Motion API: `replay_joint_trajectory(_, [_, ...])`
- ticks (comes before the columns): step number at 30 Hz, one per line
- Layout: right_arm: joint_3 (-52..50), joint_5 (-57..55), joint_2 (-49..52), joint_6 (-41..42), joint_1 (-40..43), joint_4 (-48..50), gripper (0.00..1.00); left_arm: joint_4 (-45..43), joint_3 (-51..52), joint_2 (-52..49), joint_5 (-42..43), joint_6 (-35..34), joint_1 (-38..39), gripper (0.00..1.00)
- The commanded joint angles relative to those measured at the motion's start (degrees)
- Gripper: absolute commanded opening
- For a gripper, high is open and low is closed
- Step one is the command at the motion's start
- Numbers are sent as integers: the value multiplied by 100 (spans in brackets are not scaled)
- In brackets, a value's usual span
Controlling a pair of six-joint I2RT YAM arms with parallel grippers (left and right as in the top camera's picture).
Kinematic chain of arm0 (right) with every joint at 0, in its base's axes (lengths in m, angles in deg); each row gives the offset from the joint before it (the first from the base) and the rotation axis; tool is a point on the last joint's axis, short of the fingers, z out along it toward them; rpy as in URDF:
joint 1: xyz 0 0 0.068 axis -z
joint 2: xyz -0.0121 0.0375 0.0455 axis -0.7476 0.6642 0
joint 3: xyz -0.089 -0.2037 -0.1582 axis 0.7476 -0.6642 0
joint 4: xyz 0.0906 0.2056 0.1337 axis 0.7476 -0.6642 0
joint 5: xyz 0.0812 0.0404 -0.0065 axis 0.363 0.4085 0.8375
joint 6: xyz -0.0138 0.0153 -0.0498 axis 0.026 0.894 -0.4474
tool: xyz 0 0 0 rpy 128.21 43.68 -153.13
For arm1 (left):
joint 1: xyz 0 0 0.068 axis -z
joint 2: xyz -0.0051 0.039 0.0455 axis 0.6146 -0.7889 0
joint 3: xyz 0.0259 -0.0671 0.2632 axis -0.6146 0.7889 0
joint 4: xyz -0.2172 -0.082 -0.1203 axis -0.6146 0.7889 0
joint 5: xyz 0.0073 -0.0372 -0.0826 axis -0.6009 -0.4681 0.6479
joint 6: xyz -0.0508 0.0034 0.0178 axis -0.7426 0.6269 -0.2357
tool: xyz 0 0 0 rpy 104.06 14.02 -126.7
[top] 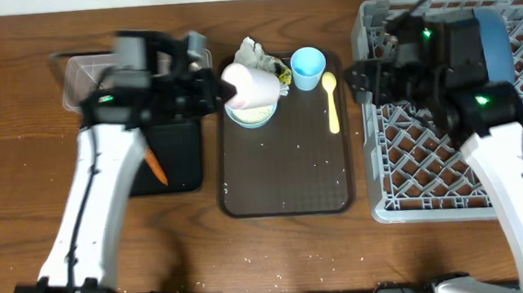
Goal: Sort waste into correct bins and load items into the dishwasher rack
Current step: 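Lift the pink cup and hand it to the right gripper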
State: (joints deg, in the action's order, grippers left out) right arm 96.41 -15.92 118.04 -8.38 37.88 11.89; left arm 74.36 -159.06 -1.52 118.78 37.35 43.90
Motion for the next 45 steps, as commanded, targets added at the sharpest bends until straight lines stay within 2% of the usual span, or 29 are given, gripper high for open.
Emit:
replay_joint_trajectory(1, [-153, 2061, 350, -402, -31, 643, 90, 61, -52, 22, 2771, 195, -385, 6])
replay_joint_trajectory(3, [-192, 2861, 472, -485, -33, 1161, 90, 66, -31, 17, 3482, 341, -426, 6])
replay_joint_trajectory(6, [-195, 4035, 610, -507, -42, 1891, 90, 66, 24, 20, 3873, 365, -389, 6])
replay_joint_trajectory(12, [-195, 5176, 643, -503, -48, 2673, 89, 61, 57, 20, 3724, 385, -356, 6])
replay_joint_trajectory(18, [-195, 5772, 643, -505, -46, 2798, 90, 61, 83, 15, 3257, 380, -356, 6])
replay_joint_trajectory(23, [-195, 5845, 643, -553, -149, 2802, 90, 61, 83, -24, 3156, 354, -354, 6])
replay_joint_trajectory(31, [-201, 4697, 693, -546, -1040, 2798, 90, 59, 83, -52, 3222, 208, -354, 6])
replay_joint_trajectory(34, [-201, 4511, 706, -546, -1209, 2802, 83, 61, 83, -52, 3303, 208, -354, 6])
replay_joint_trajectory(39, [-201, 4520, 706, -542, -1211, 2881, 60, 59, 83, -52, 3331, 212, -354, 7])
replay_joint_trajectory(45, [-199, 4607, 706, -435, -1189, 3088, 50, 61, 83, -52, 3329, 212, -354, 6])
